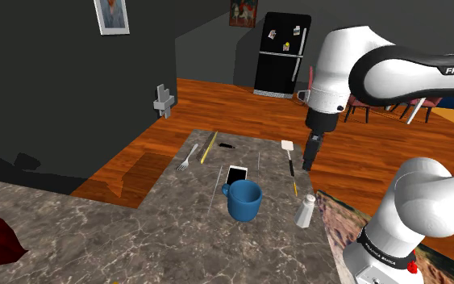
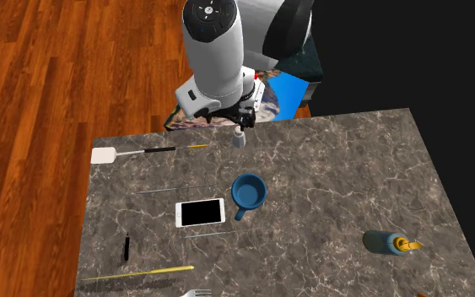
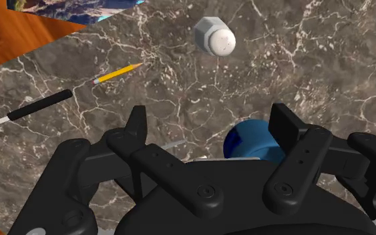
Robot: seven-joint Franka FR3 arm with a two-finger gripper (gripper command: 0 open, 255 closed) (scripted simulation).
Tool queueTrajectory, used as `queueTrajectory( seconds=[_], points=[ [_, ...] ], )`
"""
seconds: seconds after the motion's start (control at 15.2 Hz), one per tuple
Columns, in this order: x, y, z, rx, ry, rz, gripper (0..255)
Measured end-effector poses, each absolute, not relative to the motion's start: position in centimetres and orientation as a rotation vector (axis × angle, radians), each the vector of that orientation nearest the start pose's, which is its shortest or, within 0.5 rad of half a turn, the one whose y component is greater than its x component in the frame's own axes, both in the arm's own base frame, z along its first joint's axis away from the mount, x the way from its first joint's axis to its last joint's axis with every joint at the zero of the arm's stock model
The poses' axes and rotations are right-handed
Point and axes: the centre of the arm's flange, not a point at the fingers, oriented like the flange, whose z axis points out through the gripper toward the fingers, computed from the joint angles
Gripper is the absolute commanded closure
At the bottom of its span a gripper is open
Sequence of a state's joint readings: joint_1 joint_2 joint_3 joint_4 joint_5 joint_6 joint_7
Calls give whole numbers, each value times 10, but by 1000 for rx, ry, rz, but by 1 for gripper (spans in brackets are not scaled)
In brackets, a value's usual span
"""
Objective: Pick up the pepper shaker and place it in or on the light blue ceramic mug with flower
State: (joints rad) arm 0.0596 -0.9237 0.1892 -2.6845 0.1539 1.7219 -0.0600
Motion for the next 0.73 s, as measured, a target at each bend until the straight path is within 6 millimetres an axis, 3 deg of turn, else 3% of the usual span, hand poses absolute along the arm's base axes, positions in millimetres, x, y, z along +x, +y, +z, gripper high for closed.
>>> queueTrajectory(
  seconds=[0.46,0.73],
  points=[
    [235,110,398,-3169,-297,124,0],
    [232,111,371,-3174,-292,131,0]
  ],
)
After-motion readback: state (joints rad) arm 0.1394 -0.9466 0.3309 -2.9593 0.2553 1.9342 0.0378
